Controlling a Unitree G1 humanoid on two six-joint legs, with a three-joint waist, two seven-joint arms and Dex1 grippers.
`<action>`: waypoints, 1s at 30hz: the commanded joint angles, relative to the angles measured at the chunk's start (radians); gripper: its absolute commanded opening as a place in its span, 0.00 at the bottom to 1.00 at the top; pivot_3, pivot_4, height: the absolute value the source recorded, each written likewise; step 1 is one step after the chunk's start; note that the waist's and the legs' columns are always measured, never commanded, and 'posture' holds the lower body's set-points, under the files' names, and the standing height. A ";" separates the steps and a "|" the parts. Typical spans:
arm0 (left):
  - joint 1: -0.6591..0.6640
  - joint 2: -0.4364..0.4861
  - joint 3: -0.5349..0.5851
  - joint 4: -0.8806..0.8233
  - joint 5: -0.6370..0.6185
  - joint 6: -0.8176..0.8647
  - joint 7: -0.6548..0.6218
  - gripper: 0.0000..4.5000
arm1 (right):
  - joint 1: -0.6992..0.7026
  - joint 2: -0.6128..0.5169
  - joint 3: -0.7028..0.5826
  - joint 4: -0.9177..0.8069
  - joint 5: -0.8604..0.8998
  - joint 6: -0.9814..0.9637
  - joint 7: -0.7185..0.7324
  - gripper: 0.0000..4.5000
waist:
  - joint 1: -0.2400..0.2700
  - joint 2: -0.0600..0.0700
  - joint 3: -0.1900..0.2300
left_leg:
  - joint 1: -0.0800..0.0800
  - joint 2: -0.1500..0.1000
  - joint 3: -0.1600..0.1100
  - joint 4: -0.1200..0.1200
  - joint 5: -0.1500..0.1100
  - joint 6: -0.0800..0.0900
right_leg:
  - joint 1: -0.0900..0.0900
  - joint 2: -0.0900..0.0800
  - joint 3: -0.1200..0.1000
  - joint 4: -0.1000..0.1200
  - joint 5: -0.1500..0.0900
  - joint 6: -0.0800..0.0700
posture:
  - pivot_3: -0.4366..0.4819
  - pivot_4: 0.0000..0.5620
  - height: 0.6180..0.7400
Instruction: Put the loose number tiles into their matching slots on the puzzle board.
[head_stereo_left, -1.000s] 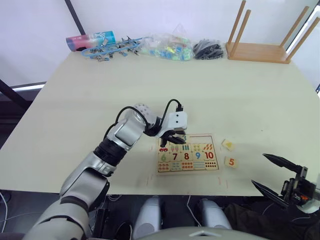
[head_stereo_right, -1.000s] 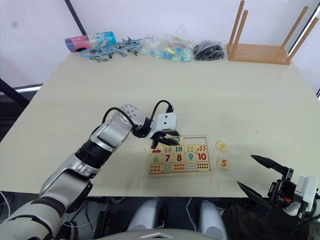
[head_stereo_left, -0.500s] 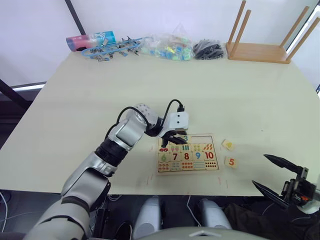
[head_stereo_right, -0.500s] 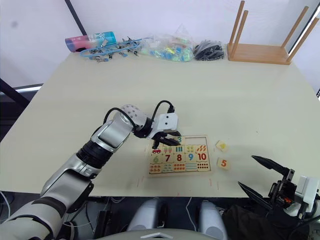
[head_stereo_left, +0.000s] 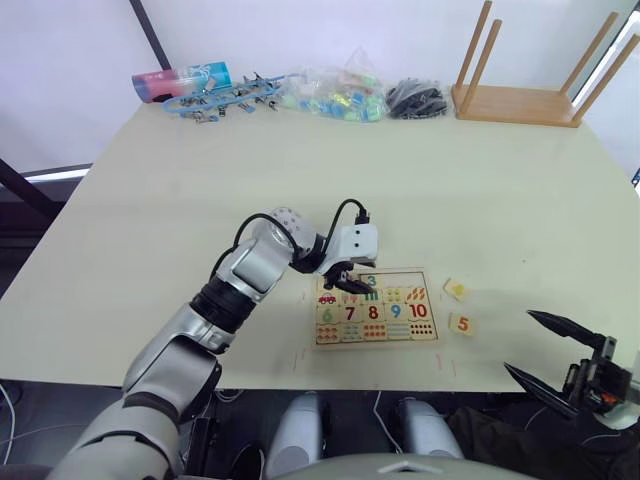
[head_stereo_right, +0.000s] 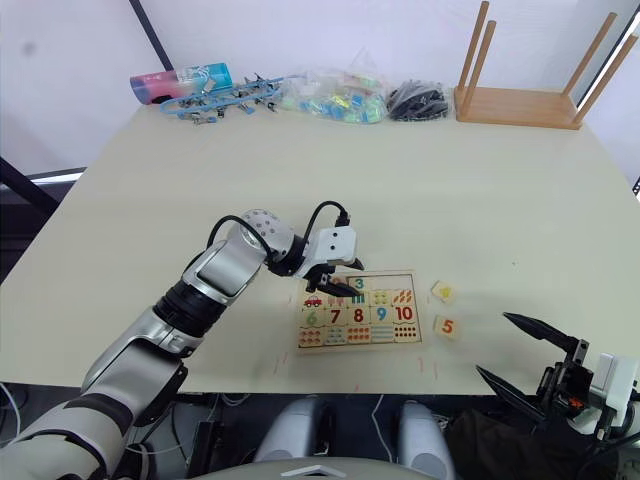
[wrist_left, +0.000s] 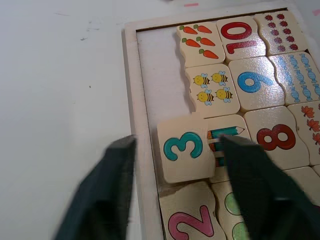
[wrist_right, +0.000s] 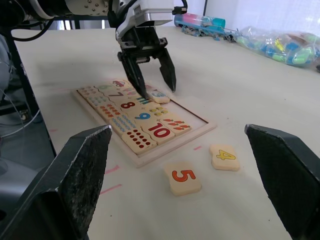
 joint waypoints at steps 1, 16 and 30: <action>-0.009 -0.007 0.009 -0.006 -0.002 -0.008 0.006 0.98 | 0.006 0.000 -0.007 -0.009 0.007 -0.016 0.004 1.00 | 0.000 0.000 0.000 | 0.000 0.000 0.000 0.000 0.000 0.000 | 0.000 0.000 0.000 0.000 0.000 0.000 | 0.48 0.27 0.98; -0.072 -0.060 0.081 0.068 -0.086 -0.069 -0.009 0.87 | -0.010 0.002 0.003 0.002 -0.001 -0.019 0.004 1.00 | 0.000 0.000 0.000 | 0.000 0.000 0.000 0.000 0.000 0.000 | 0.000 0.000 0.000 0.000 0.000 0.000 | 0.48 0.27 0.98; -0.014 -0.055 0.041 0.062 -0.083 -0.147 -0.088 0.01 | -0.001 0.009 0.004 -0.004 -0.006 -0.024 -0.002 1.00 | 0.000 0.000 0.000 | 0.000 0.000 0.000 0.000 0.000 0.000 | 0.000 0.000 0.000 0.000 0.000 0.000 | 0.48 0.27 0.98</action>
